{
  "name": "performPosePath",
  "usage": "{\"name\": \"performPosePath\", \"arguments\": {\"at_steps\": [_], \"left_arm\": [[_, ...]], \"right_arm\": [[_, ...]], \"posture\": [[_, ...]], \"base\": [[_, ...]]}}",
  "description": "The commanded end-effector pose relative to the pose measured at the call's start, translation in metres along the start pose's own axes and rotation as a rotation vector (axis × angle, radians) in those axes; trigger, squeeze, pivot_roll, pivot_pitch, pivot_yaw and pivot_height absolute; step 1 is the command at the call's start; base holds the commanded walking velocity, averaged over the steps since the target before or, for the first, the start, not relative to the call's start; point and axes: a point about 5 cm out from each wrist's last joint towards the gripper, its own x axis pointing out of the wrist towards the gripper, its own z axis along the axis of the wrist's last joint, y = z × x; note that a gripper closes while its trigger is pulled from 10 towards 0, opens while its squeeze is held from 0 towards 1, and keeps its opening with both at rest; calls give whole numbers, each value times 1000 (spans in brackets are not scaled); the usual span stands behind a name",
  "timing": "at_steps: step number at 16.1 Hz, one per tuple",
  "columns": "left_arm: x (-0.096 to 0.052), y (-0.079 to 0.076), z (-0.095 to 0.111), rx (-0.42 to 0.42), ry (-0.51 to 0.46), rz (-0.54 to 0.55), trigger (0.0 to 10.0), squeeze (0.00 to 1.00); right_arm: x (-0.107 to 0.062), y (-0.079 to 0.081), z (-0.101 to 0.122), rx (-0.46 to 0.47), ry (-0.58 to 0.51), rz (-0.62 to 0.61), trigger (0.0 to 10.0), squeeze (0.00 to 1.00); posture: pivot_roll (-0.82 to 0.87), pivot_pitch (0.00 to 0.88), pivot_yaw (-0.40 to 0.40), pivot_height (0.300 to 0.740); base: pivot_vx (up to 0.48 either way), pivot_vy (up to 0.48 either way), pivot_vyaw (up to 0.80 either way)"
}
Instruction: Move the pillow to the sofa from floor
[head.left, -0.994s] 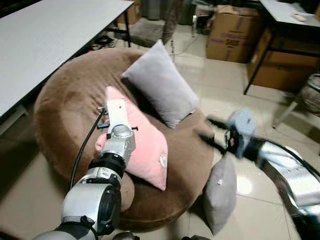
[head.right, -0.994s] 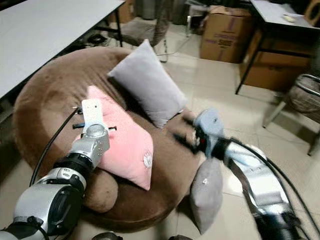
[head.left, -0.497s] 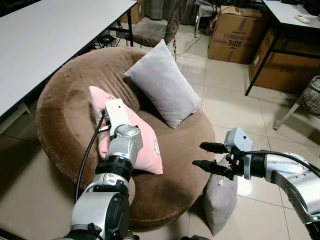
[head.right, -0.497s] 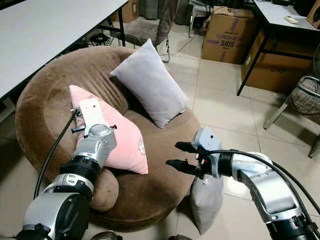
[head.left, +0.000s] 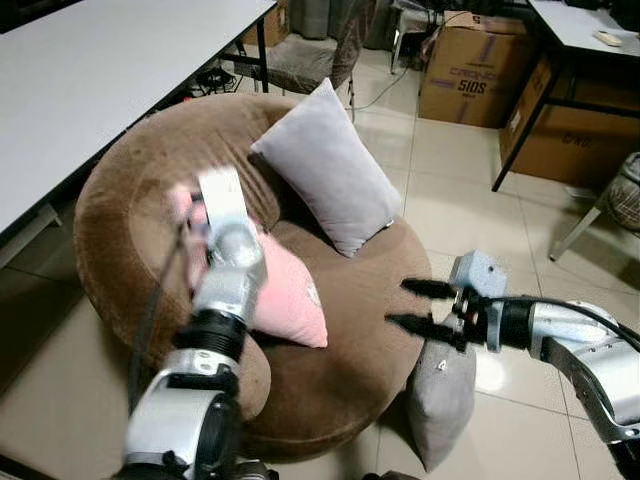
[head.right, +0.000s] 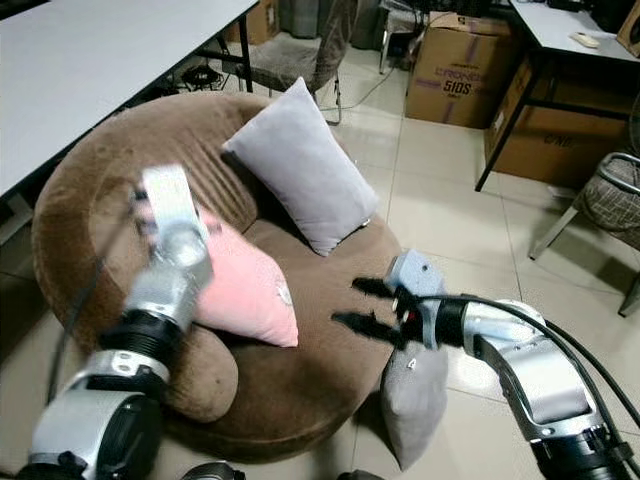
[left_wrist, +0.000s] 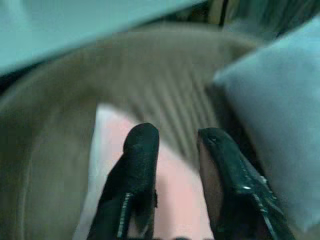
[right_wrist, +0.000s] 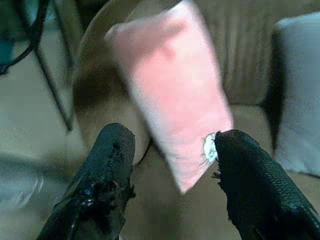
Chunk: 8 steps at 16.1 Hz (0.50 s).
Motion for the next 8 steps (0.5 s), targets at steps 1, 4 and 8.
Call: {"name": "performPosePath", "arguments": {"at_steps": [1, 4, 8], "left_arm": [[-1, 8, -3, 27, 20, -11, 10000, 1000], [-7, 28, 5, -10, -19, -38, 10000, 1000], [-46, 52, 25, 36, -287, -319, 10000, 333]], "right_arm": [[-2, -3, 10, 0, -86, -72, 10000, 0], [0, 0, 13, 15, -133, -95, 10000, 0], [7, 2, 28, 219, -396, -342, 10000, 0]], "posture": [[-21, 0, 4, 740], [-15, 0, 7, 740], [1, 0, -9, 740]], "base": [[0, 0, 0], [0, 0, 0], [0, 0, 0]]}}
